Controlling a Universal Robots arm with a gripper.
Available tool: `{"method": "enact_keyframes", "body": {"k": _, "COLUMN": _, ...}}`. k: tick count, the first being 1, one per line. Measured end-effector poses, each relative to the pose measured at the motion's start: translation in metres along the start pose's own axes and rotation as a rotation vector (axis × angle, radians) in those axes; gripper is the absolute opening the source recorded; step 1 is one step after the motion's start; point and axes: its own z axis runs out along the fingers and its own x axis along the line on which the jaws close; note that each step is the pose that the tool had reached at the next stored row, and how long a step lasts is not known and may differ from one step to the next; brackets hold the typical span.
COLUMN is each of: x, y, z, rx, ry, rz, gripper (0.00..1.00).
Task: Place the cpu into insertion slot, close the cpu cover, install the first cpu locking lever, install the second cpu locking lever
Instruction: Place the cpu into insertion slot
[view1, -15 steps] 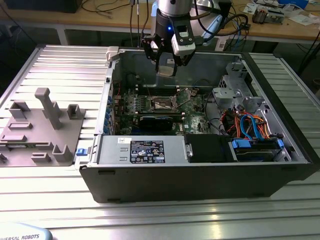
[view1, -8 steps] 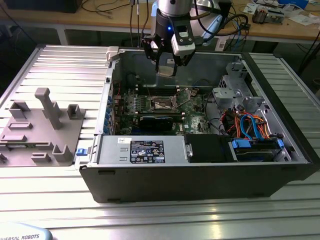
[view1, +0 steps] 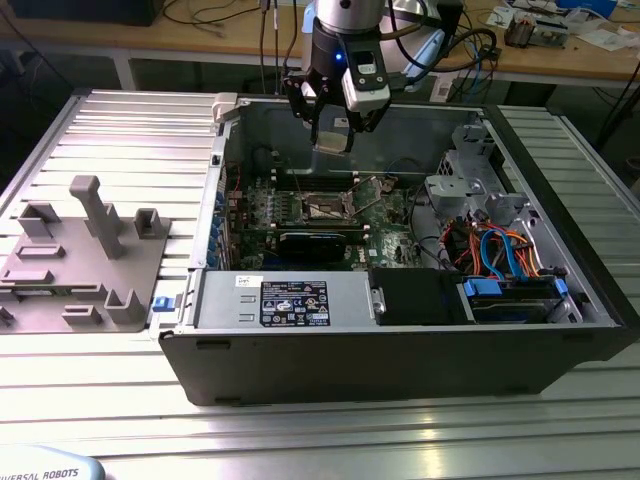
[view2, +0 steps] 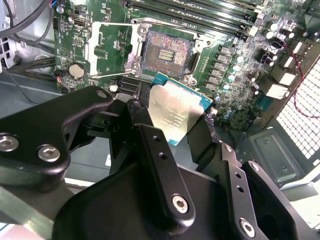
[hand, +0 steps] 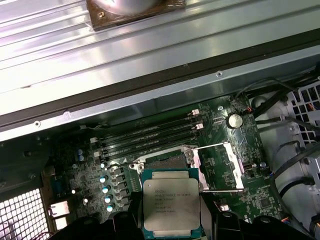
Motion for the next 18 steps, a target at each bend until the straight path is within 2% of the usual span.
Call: {"method": "enact_keyframes", "body": {"k": 18, "x": 0.0000, "y": 0.0000, "z": 0.0003, "rx": -0.0003, "ry": -0.0012, "rz": 0.014, "gripper": 0.54}}
